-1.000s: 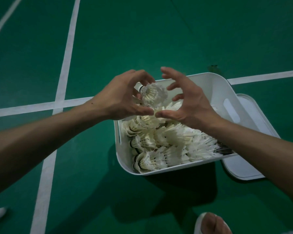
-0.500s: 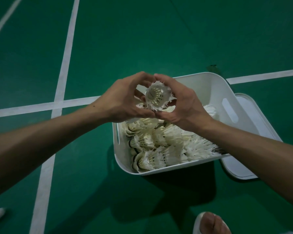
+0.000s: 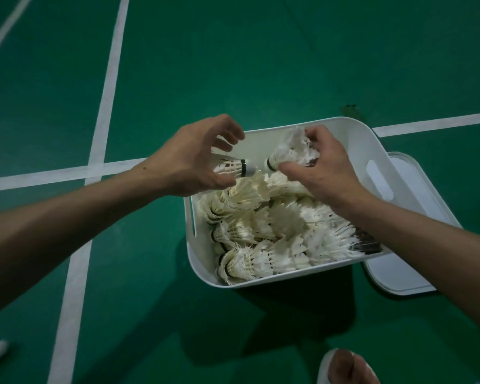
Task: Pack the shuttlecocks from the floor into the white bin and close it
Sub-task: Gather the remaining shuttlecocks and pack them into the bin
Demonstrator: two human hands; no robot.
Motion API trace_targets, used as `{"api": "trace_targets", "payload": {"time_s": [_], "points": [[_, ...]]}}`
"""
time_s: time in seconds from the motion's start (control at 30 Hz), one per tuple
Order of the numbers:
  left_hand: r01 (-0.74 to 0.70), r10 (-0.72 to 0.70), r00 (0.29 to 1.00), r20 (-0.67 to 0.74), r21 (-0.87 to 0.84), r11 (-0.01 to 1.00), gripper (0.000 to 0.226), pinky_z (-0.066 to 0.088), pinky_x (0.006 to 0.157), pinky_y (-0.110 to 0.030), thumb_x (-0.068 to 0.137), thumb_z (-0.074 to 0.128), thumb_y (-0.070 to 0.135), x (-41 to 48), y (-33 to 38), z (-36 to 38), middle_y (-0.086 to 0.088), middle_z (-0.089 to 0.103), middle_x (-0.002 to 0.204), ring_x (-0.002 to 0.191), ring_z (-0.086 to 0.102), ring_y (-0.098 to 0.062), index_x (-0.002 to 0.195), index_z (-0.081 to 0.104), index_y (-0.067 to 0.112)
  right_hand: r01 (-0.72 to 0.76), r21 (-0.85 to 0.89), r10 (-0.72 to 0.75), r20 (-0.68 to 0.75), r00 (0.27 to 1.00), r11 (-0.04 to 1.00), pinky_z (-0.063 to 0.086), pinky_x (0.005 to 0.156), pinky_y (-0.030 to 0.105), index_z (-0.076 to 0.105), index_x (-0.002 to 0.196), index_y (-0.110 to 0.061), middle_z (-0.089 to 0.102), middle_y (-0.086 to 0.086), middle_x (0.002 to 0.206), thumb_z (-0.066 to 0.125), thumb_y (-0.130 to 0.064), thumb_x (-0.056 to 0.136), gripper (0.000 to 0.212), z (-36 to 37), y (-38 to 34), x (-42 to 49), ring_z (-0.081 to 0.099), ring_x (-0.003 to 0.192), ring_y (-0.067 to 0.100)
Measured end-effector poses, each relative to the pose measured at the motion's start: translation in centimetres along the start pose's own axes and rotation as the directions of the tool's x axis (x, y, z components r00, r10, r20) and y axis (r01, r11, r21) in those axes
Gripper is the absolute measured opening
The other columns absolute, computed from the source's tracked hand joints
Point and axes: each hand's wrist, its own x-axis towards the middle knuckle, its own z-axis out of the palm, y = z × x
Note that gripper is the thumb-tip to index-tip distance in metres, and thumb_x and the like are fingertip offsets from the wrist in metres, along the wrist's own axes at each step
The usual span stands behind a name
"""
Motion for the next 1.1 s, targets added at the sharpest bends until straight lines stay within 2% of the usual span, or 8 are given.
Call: {"api": "trace_targets", "payload": {"time_s": [0.1,0.2,0.27,0.37,0.5,0.67,0.9,1.1], "points": [[-0.015,0.016,1.000,-0.007,0.061,0.998,0.055,0.040,0.084,-0.012,0.068,0.082,0.017,-0.2,-0.1,0.1,0.011,0.051,0.110,0.106,0.052,-0.005,0.111,0.050,0.029,-0.061,-0.024,0.062,0.063,0.996,0.998,0.059,0.075,0.034,0.039,0.123,-0.033,0.051,-0.006,0.107,0.079,-0.024,0.075,0.063,-0.6,0.6,-0.6,0.065,0.082,0.017],[-0.012,0.011,1.000,0.007,0.084,0.996,0.053,0.044,0.089,-0.020,0.067,0.082,0.016,-0.2,0.0,0.1,0.011,0.054,0.109,0.104,0.053,-0.005,0.106,0.049,0.031,-0.092,-0.022,0.094,0.097,0.991,0.995,0.059,0.074,0.037,0.042,0.122,-0.039,0.047,-0.009,0.106,0.078,-0.022,0.075,0.062,-0.2,1.1,-1.1,0.062,0.085,0.017],[0.014,-0.016,1.000,0.025,0.071,0.997,0.050,0.045,0.084,-0.016,0.067,0.082,0.015,-0.2,0.0,0.0,0.014,0.056,0.103,0.098,0.056,-0.004,0.103,0.051,0.031,-0.159,0.087,0.151,0.086,0.985,0.983,0.059,0.076,0.043,0.044,0.119,-0.034,0.052,0.000,0.111,0.079,-0.019,0.075,0.058,0.1,1.3,-0.9,0.066,0.089,0.026],[0.032,-0.035,0.999,0.024,0.091,0.995,0.045,0.043,0.078,-0.013,0.067,0.082,0.015,-0.2,-0.2,0.1,0.012,0.059,0.100,0.093,0.057,-0.005,0.103,0.057,0.026,-0.212,0.245,0.198,0.079,0.977,0.946,0.060,0.073,0.037,0.044,0.120,-0.021,0.058,0.008,0.109,0.076,-0.011,0.078,0.054,-0.2,0.9,-0.2,0.068,0.090,0.032],[0.018,-0.017,1.000,-0.008,0.204,0.979,0.044,0.046,0.087,-0.028,0.068,0.082,0.023,-0.1,-0.6,0.2,0.004,0.058,0.109,0.099,0.054,-0.012,0.105,0.060,0.024,-0.228,0.173,0.205,0.145,0.968,0.958,0.057,0.065,0.028,0.046,0.117,-0.022,0.060,0.011,0.112,0.078,-0.014,0.075,0.053,0.0,0.9,-0.2,0.067,0.090,0.027],[0.034,-0.038,0.999,0.006,0.327,0.944,0.046,0.036,0.076,-0.026,0.066,0.083,0.029,0.1,-1.3,0.1,-0.001,0.058,0.110,0.094,0.049,-0.015,0.106,0.062,0.025,-0.233,-0.120,0.254,0.205,0.945,0.965,0.053,0.087,0.034,0.054,0.121,-0.026,0.057,-0.007,0.120,0.080,-0.040,0.067,0.061,2.4,1.7,-1.1,0.059,0.098,0.009],[0.071,-0.106,0.992,0.073,0.378,0.923,0.056,0.035,0.074,-0.025,0.068,0.084,0.020,-0.3,-2.2,-0.4,-0.003,0.062,0.118,0.089,0.047,-0.013,0.117,0.057,0.025,-0.271,-0.119,0.293,0.261,0.920,0.955,0.053,0.093,0.039,0.057,0.130,-0.017,0.063,-0.004,0.120,0.075,-0.064,0.050,0.094,1.2,1.4,-0.3,0.066,0.098,0.012],[0.009,-0.041,0.996,0.084,0.351,0.936,0.051,0.038,0.077,-0.024,0.069,0.082,0.018,-0.4,-1.9,-0.6,-0.001,0.064,0.117,0.095,0.054,-0.017,0.115,0.061,0.022,-0.289,-0.118,0.311,0.285,0.907,0.950,0.054,0.089,0.032,0.057,0.131,-0.014,0.071,-0.001,0.108,0.078,-0.047,0.058,0.082,1.4,1.2,-0.3,0.070,0.088,0.008]]}}
